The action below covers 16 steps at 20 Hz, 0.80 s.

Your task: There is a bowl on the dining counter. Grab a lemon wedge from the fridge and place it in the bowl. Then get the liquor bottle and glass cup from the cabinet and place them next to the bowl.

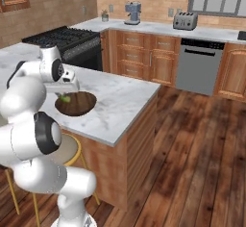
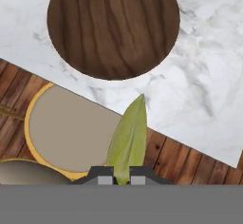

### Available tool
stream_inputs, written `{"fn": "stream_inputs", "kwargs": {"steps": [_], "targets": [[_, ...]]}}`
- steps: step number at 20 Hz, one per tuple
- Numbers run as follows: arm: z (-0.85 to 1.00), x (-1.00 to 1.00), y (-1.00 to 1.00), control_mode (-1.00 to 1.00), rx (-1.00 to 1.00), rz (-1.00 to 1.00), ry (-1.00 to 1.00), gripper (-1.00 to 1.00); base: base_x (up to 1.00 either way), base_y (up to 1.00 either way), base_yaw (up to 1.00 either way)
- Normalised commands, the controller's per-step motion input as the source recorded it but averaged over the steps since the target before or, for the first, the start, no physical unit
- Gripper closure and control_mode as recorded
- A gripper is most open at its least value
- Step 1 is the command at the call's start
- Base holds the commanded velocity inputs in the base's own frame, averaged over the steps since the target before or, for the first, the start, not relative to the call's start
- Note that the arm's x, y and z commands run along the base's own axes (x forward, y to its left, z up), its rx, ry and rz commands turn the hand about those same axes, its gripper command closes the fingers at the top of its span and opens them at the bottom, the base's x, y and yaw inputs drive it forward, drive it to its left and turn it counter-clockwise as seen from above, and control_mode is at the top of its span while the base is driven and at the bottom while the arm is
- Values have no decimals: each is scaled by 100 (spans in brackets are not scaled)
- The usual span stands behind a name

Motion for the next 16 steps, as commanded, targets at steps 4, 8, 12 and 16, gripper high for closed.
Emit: {"fn": "stream_inputs", "kwargs": {"steps": [4, 8, 12, 16], "targets": [[-27, 30, 8, -100, 0, 0, 0, 100, 0, 0, 0], [-26, 30, 6, -100, 0, 0, 0, 100, 0, 0, 0], [-25, 31, 5, -100, 0, 0, 0, 100, 0, 0, 0], [-25, 30, 4, -100, 0, 0, 0, 100, 0, 0, 0]]}}
